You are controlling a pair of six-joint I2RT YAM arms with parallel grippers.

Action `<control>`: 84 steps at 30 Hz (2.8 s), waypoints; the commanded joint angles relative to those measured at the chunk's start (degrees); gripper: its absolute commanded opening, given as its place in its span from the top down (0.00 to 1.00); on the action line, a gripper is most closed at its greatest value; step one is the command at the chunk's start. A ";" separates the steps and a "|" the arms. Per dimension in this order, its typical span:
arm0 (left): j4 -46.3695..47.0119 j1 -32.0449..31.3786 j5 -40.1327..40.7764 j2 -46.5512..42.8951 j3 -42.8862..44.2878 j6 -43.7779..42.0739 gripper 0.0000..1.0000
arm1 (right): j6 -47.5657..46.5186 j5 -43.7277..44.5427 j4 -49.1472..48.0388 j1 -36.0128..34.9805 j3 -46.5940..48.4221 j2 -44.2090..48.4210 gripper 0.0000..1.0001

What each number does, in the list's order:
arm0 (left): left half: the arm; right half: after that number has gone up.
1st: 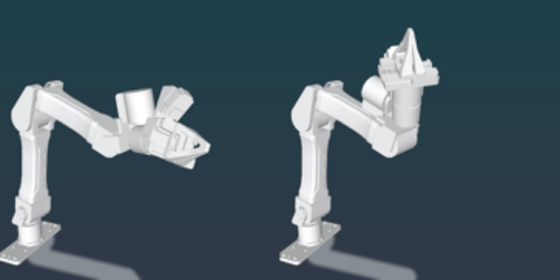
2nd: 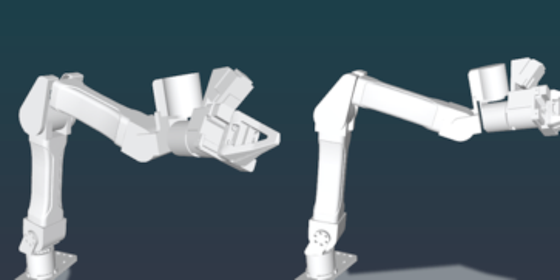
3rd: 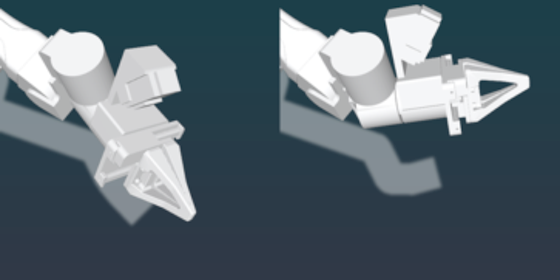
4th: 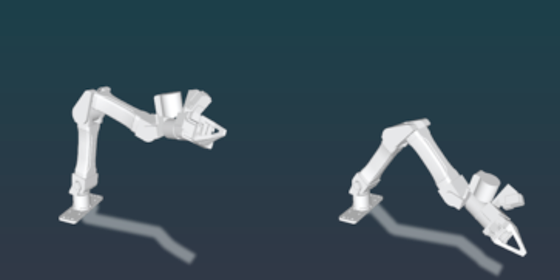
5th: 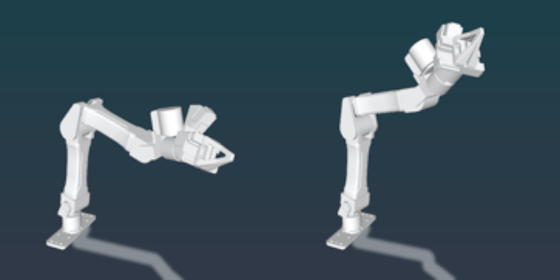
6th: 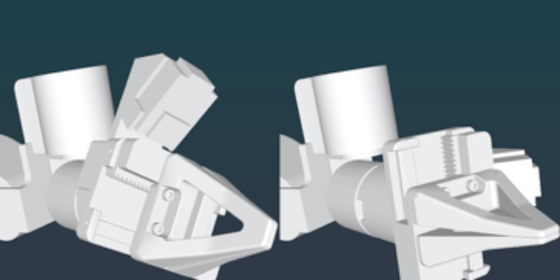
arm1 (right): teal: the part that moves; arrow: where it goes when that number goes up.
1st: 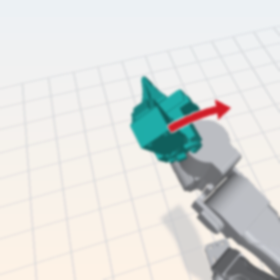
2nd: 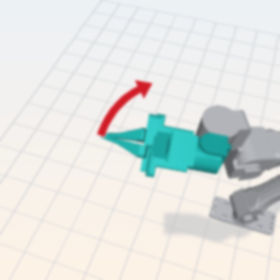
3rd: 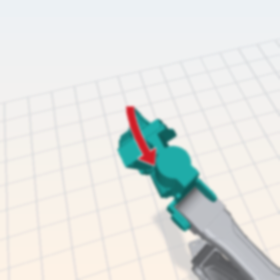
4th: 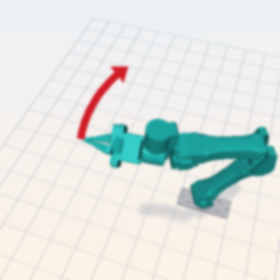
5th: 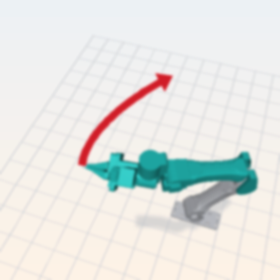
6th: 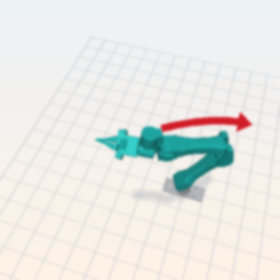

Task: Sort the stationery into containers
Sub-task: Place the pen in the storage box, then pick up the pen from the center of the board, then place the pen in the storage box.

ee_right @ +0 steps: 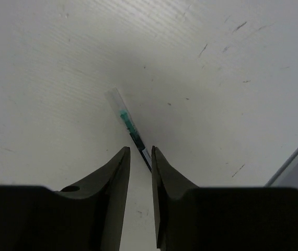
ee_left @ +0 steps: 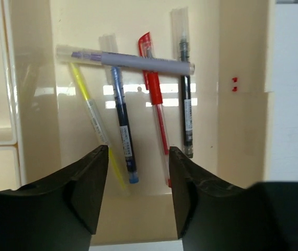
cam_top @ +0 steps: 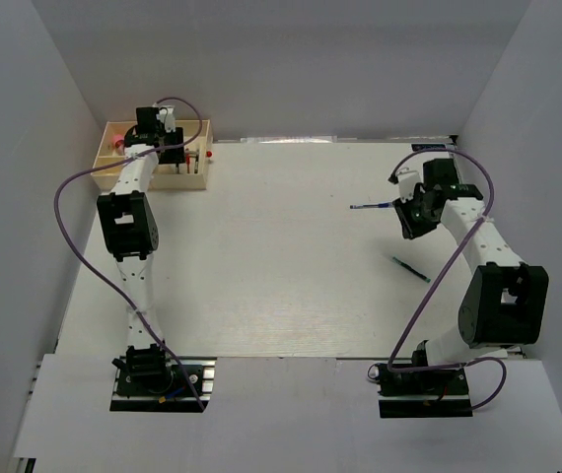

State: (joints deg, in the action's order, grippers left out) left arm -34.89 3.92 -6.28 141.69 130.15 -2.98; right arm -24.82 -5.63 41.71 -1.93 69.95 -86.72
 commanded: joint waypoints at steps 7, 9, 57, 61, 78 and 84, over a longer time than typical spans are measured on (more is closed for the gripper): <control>5.63 -1.20 -13.13 -15.03 0.29 5.26 0.35 | -17.19 4.05 -2.59 0.00 -13.35 -1.78 0.64; 5.37 -1.20 -17.52 -18.45 -2.42 6.14 0.35 | -17.37 4.40 -3.65 0.09 -13.70 -2.40 0.62; 75.65 -25.36 -47.43 -61.71 -83.12 50.69 0.28 | 74.99 -45.62 -51.21 -8.53 1.16 -0.47 1.00; 79.54 -28.01 -44.35 -57.50 -81.20 55.01 0.28 | 80.44 -45.79 -54.72 -8.52 -2.45 1.11 1.00; 71.38 -34.33 -39.51 -46.33 -67.84 52.38 0.35 | 90.56 -48.25 -65.00 -9.58 -8.60 2.61 1.00; 72.07 -35.56 -40.56 -46.15 -67.74 52.46 0.38 | 89.95 -48.07 -65.10 -10.72 -7.99 1.82 1.00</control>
State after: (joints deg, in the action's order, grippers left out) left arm 36.53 -30.87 -46.59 96.33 60.10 50.15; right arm 65.23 -53.08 -20.53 -11.68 61.98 -86.24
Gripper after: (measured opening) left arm 0.623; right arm 0.048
